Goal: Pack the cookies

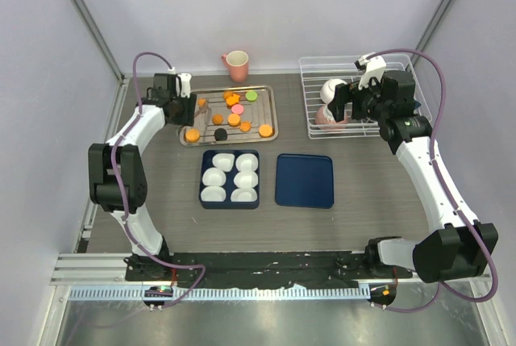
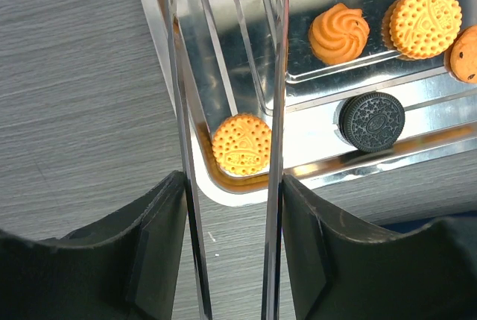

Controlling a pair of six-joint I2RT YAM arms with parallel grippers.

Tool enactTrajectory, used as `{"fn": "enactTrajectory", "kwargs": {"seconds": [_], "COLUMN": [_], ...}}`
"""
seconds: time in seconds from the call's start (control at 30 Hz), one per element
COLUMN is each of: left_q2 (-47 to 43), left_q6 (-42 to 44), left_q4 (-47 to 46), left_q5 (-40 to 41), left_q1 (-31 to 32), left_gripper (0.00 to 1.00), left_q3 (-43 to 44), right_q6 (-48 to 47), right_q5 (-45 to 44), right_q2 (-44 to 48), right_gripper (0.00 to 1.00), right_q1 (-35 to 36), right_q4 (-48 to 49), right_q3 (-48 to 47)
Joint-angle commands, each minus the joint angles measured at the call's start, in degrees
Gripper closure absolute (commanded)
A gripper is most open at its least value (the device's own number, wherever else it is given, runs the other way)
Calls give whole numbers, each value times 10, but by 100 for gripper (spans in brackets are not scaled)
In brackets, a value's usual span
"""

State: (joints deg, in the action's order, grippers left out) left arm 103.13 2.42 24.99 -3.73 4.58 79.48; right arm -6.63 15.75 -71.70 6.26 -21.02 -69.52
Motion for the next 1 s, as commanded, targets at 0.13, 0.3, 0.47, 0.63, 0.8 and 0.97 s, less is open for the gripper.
{"fn": "enactTrajectory", "kwargs": {"seconds": [0.13,0.3,0.47,0.63,0.8,0.97], "left_q2": [8,16,23,34,29,15], "left_q6": [3,5,8,8,6,2], "left_q4": [-28,-29,-29,-29,-29,-33], "left_q5": [-12,-12,-8,-7,-6,-6], "left_q1": [7,9,11,13,13,13], "left_gripper": [45,45,46,51,56,61], "left_q3": [25,30,31,32,27,12], "right_q6": [-7,-7,-7,-8,-9,-10], "right_q5": [-5,-5,-6,-8,-9,-9], "right_q2": [-2,-3,-3,-4,-5,-4], "right_gripper": [0,0,0,0,0,0], "right_q1": [2,2,2,2,2,2], "right_q4": [20,20,20,20,20,20], "right_q3": [-3,-4,-4,-4,-4,-3]}}
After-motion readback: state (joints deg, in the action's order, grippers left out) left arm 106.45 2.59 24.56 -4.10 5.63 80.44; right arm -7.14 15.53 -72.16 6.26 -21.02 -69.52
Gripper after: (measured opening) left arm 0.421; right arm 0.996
